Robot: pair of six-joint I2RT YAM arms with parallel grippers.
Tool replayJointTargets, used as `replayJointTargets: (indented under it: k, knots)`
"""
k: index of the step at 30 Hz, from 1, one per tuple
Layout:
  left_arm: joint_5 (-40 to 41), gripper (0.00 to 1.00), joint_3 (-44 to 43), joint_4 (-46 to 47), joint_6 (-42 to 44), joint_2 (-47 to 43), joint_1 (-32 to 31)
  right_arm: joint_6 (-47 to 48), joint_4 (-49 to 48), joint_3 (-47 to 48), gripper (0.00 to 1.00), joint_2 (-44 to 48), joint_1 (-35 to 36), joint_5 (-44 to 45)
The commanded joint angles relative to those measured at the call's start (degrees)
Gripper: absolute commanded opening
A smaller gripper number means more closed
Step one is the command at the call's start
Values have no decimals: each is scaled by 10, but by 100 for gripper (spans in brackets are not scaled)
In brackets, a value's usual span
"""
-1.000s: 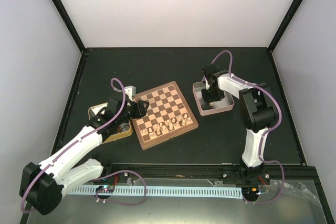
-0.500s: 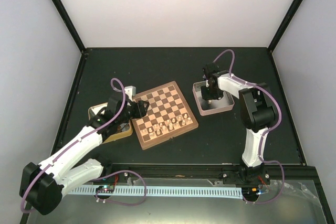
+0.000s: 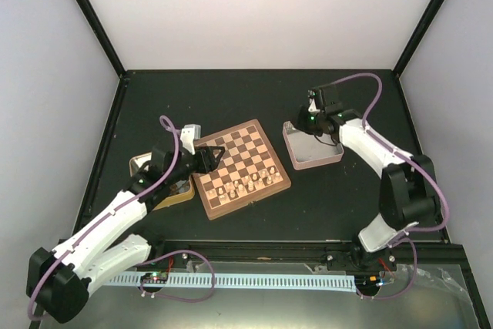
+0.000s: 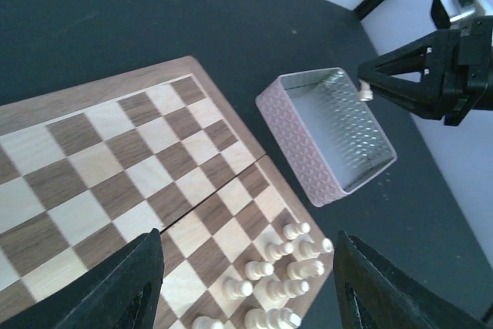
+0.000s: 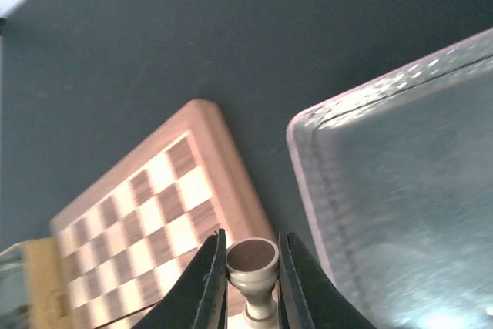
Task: Set up the chess pieces on the board
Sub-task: Pick up the chess piece from the storage box, then place the chess piece on the chessboard.
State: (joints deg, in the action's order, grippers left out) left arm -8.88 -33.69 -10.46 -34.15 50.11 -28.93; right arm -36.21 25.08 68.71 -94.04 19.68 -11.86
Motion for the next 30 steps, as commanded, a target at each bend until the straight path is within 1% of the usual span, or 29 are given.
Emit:
replayJointTargets:
  k: [1,5,8,10,13,15,18,22,26,30]
  knots:
    - [-64,62,13,68,13,-19,2,-127,-114,-53,12,57,20,-93]
    - [-108,63,23,101,-5,-24,1,-160,-156,-59,12,84,73,-116]
    - [-131,62,32,125,-23,-26,1,-216,-195,-70,12,101,118,-113]
    - [-140,62,41,143,-40,-27,0,-281,-228,-85,12,109,151,-105]
    - [-152,62,61,178,-60,-34,-1,-390,-293,-121,13,116,180,-105]
    - [-145,62,77,205,-68,-41,-2,-459,-338,-145,12,117,195,-106]
    - [-126,62,99,251,-79,-49,-3,-528,-370,-157,12,111,220,-110]
    - [-125,62,118,302,-83,-46,-5,-583,-384,-152,12,95,247,-110]
    - [-121,61,117,311,-86,-35,-9,-621,-401,-138,12,76,262,-124]
    - [-111,54,118,307,-74,-42,-9,-629,-397,-130,12,73,266,-129]
